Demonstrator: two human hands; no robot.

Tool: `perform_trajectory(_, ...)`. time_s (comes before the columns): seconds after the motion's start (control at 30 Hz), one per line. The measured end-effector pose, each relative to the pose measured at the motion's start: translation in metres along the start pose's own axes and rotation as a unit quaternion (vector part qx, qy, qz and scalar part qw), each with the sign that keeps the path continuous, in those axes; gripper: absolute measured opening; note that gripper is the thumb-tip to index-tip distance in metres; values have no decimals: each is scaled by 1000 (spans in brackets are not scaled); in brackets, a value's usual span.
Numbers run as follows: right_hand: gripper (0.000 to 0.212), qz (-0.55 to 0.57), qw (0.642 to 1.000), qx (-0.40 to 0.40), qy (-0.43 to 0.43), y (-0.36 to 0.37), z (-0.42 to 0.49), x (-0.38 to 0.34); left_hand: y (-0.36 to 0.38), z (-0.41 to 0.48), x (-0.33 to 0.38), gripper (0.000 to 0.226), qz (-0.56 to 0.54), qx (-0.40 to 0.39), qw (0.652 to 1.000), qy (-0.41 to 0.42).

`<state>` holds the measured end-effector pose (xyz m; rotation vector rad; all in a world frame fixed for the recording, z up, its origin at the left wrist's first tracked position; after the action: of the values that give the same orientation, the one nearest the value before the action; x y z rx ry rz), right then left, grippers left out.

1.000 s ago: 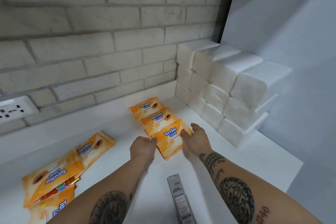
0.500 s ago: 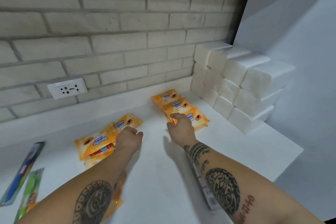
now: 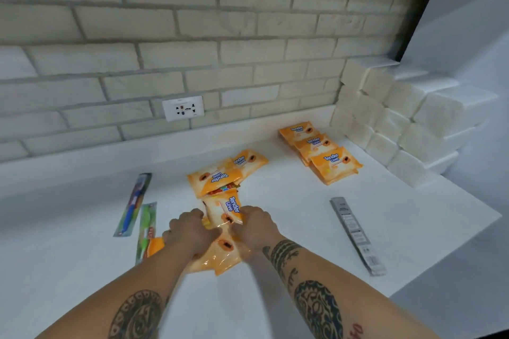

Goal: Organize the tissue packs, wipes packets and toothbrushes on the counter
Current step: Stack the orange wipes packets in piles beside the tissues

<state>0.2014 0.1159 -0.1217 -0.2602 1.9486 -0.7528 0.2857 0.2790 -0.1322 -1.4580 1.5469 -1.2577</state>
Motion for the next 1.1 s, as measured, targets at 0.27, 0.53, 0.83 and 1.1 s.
perform_trajectory(0.27,24,204,972,101,51,18,-10,18,0,-14,-9,36,-3,47,998,48)
perform_trajectory(0.53,38,383,908,163,40,-8,-17,29,-2,-13,3,22,-137,120,977,109)
perform_trajectory(0.83,40,457,873,164,-48,-87,-38,23,-55,-34,54,5,-478,41,864,151)
perform_trajectory(1.1,38,487,854,171,-62,-148,-79,37,-90,-43,128,30,-552,-51,813,178)
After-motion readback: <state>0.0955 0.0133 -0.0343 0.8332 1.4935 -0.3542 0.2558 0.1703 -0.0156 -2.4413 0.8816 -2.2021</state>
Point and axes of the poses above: each hand's wrist, its own z-axis towards the middle knuckle, its own y-axis out of the palm, x = y × z, the point moved 9 cm from there along z, towards the middle knuckle, and after that the axes turned 13 degrees about z, right-handed, at the moved point
